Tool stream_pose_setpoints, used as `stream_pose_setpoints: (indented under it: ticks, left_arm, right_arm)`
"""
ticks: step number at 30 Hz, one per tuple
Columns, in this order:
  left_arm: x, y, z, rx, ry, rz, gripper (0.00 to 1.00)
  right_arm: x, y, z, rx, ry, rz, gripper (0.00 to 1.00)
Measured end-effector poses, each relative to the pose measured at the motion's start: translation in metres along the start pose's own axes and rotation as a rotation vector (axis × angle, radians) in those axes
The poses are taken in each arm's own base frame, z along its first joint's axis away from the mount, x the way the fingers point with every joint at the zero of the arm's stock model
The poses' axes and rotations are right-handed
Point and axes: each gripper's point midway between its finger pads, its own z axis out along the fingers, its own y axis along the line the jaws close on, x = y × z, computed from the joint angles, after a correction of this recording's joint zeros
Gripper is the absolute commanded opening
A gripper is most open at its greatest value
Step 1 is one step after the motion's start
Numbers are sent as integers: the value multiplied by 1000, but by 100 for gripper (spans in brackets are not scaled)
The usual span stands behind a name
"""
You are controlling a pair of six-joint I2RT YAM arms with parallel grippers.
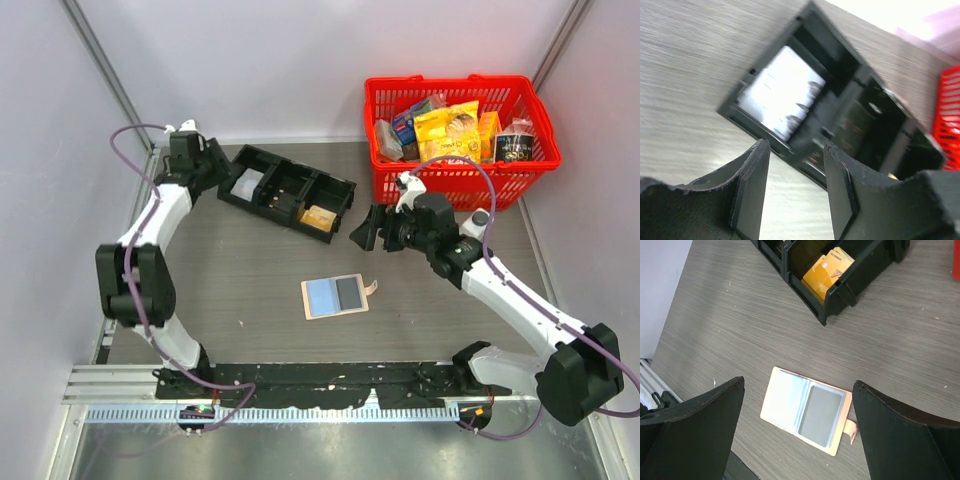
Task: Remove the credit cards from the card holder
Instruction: Remove the credit card from the card holder.
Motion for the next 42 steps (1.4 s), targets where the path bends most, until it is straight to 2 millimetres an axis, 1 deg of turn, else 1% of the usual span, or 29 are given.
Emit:
stream_pose_setpoints:
  ticks: [2, 4, 5, 6, 8, 10, 11, 13, 14, 16, 19, 21, 23, 26, 27, 30, 32, 34, 36, 39, 41, 42]
  left_arm:
    - [4, -26, -27, 32, -26, 17, 51]
    - [20, -58, -55, 90, -31, 48, 51]
    - [32, -75, -68, 128, -24, 63, 51]
    - [47, -88, -80, 160, -10, 79, 51]
    - [83, -110, -100, 219, 45, 113, 50]
    - [121, -119, -114, 249, 111, 139, 50]
    - [140, -120, -121, 258, 146, 149, 50]
    - [177, -123, -134, 274, 218, 170, 49]
    - [194, -124, -141, 280, 249, 180, 48]
    - [225, -131, -154, 306, 301, 205, 46]
    - [260, -138, -170, 343, 363, 238, 40]
    - [275, -137, -172, 341, 392, 245, 38]
    - [284, -136, -170, 331, 412, 254, 37]
    - [295, -135, -163, 318, 433, 267, 34]
    - [299, -134, -160, 310, 442, 272, 33]
    - [311, -129, -152, 286, 471, 285, 29]
    - [319, -123, -146, 265, 491, 294, 29]
    - [329, -116, -142, 245, 516, 303, 28]
    - [338, -110, -140, 231, 544, 310, 27]
    - [348, -104, -138, 220, 579, 318, 27]
    - [353, -100, -138, 213, 597, 321, 26]
    - [356, -99, -137, 210, 605, 323, 25]
  right_arm:
    - [3, -1, 1, 13, 3, 14, 94]
    - [7, 0, 2, 29, 8, 22, 94]
    - [10, 1, 2, 35, 16, 25, 94]
    - [13, 1, 2, 44, 24, 29, 93]
    - [21, 0, 4, 63, 48, 35, 90]
    - [31, -1, 6, 84, 78, 35, 88]
    - [37, -2, 8, 99, 95, 32, 85]
    - [51, -2, 11, 125, 135, 23, 83]
    - [61, -2, 14, 149, 165, 14, 83]
    - [79, 0, 19, 180, 223, -2, 80]
    - [102, 0, 27, 236, 297, -5, 77]
    - [114, -3, 32, 273, 335, 2, 74]
    - [124, -7, 36, 305, 360, 9, 70]
    - [137, -15, 40, 357, 394, 21, 68]
    - [140, -18, 42, 372, 404, 26, 66]
    - [152, -25, 46, 410, 440, 32, 59]
    - [159, -30, 49, 430, 460, 39, 58]
    - [163, -32, 49, 440, 472, 40, 57]
    - [167, -34, 50, 449, 483, 41, 54]
    - [171, -37, 51, 462, 495, 47, 53]
    - [174, -38, 52, 468, 501, 50, 48]
    - [173, -38, 52, 468, 501, 51, 47]
